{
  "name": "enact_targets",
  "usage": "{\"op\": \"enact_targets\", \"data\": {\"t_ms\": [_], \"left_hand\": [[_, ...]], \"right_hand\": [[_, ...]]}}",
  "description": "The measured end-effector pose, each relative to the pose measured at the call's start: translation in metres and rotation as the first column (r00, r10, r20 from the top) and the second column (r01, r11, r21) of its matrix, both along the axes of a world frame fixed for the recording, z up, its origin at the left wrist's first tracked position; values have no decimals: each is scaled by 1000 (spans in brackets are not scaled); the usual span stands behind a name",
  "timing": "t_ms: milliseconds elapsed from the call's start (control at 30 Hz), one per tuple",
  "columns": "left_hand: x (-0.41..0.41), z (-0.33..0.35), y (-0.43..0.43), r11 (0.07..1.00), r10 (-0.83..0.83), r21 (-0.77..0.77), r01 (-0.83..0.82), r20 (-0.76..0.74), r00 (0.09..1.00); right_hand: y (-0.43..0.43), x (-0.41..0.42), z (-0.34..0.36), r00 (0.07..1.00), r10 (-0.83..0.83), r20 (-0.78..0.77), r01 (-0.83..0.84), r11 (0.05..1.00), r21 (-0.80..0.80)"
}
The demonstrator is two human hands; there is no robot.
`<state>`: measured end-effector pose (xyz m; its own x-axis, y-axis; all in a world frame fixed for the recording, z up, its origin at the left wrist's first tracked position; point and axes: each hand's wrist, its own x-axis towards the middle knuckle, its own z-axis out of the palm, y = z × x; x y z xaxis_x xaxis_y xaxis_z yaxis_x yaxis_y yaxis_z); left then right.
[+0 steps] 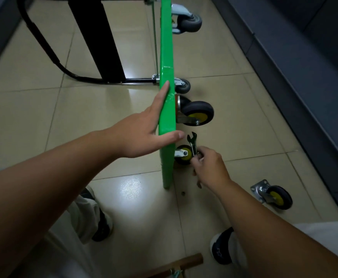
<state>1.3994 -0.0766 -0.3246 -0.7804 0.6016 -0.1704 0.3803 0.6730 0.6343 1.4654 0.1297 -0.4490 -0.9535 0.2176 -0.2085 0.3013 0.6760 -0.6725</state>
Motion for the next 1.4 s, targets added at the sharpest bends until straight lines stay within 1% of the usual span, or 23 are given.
{"op": "enact_targets", "data": {"t_ms": [67,133,267,367,467,533,833,900,967,1100,1200,1300,1400], "left_hand": [[1,0,0,1000,8,3,-8,-1,1000],[1,-1,1,1000,17,13,-17,-4,1000],[1,-1,1,999,20,32,-20,0,1000],[1,-3,1,999,21,30,-20,-3,1000],[-1,-4,0,1000,17,19,-17,-10,1000],[-1,-4,0,1000,14,11,-14,-11,1000],[0,-3,1,1000,28,10,-27,-7,1000],[2,-3,1,999,35,11,-35,-11,999],[1,-3,1,999,35,16,-35,-11,999],[0,-3,0,999,30,26,-31,5,1000],[-1,-3,-1,1000,16,17,-16,8,1000],[-3,-3,-2,1000,2,15,-2,4,1000],[-3,-4,-1,1000,-4,9,4,2,1000]], "right_hand": [[-2,-1,21,998,-54,26,57,993,-102],[-8,-4,46,997,-71,17,73,983,-168],[-17,-11,77,999,-49,24,53,963,-265],[-23,-14,84,998,-28,55,43,959,-279],[-25,-17,90,996,-4,92,41,918,-395],[-24,-18,95,993,28,111,23,900,-436],[-25,-19,88,987,103,123,-34,884,-466],[-28,-14,80,991,98,92,-45,887,-460],[-27,-9,69,995,87,48,-60,909,-413],[-21,-6,45,997,78,-23,-80,879,-470],[-16,-8,29,989,94,-112,-136,878,-458],[-13,-13,17,986,102,-132,-152,876,-458],[-11,-22,7,988,108,-114,-151,853,-500]]}}
